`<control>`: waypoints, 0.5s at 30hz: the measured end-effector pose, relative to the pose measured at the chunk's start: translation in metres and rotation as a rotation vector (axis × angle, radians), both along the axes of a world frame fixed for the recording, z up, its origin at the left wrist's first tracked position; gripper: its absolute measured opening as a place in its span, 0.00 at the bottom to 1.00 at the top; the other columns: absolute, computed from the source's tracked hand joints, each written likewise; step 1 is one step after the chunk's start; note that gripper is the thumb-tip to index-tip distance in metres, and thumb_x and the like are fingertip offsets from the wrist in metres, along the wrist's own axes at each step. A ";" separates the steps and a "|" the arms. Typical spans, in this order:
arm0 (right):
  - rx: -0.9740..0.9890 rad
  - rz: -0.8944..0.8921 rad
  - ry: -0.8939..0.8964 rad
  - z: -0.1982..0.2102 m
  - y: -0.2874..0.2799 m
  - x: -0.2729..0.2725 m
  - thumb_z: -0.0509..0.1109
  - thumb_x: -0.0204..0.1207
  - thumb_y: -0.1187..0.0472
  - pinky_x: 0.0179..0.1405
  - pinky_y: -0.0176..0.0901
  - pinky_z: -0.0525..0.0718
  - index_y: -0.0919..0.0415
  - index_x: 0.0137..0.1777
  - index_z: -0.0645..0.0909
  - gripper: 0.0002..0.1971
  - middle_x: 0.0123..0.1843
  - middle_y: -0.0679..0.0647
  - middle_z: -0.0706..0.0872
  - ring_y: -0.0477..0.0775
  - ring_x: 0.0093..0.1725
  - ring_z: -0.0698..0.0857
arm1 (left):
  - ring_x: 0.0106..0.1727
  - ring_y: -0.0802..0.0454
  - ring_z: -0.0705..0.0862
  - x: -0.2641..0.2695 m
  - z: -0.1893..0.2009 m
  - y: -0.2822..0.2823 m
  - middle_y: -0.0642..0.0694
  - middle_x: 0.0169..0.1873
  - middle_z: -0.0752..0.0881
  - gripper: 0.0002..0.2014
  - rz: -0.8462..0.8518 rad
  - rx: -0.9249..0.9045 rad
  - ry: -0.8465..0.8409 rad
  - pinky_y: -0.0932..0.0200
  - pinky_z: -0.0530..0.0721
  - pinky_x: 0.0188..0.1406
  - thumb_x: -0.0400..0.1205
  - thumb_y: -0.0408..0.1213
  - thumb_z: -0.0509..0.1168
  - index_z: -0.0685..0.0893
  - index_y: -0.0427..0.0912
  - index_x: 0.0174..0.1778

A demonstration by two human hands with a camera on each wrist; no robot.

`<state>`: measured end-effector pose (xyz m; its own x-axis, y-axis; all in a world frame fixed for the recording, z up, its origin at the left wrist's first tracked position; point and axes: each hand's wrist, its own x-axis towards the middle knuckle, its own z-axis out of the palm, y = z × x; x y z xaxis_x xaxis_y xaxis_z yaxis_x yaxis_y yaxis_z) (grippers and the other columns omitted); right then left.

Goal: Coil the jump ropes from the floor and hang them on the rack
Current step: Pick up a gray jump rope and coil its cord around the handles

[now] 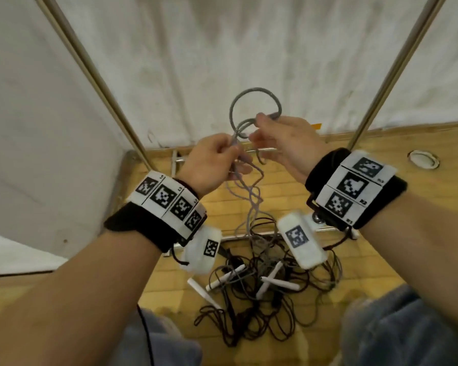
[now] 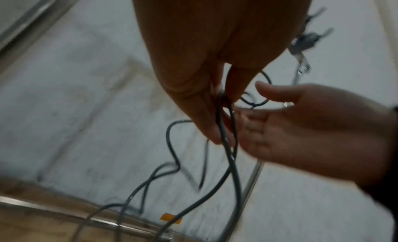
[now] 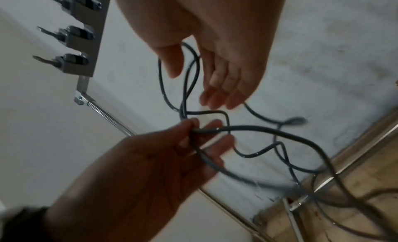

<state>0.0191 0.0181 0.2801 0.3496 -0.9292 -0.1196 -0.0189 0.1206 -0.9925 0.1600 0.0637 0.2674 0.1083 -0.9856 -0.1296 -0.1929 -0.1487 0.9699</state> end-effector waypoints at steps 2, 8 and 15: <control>-0.001 0.169 0.105 -0.013 0.002 0.002 0.68 0.78 0.55 0.57 0.51 0.77 0.54 0.46 0.87 0.07 0.48 0.53 0.90 0.53 0.54 0.86 | 0.33 0.53 0.87 0.007 0.000 -0.004 0.44 0.35 0.87 0.11 0.081 -0.055 0.040 0.61 0.85 0.29 0.87 0.31 0.57 0.78 0.39 0.39; -0.234 0.486 0.604 -0.053 0.019 0.012 0.65 0.80 0.58 0.63 0.58 0.75 0.59 0.46 0.83 0.08 0.51 0.58 0.88 0.58 0.55 0.83 | 0.32 0.54 0.87 0.018 0.002 -0.001 0.44 0.31 0.86 0.12 0.094 -0.086 0.105 0.60 0.86 0.33 0.87 0.32 0.57 0.78 0.38 0.37; -0.366 0.448 0.702 -0.032 0.011 0.003 0.58 0.84 0.51 0.30 0.31 0.72 0.57 0.33 0.84 0.21 0.24 0.41 0.81 0.39 0.27 0.77 | 0.42 0.46 0.89 0.025 0.015 0.001 0.43 0.39 0.90 0.09 0.244 -0.104 0.228 0.55 0.85 0.39 0.86 0.40 0.59 0.79 0.42 0.44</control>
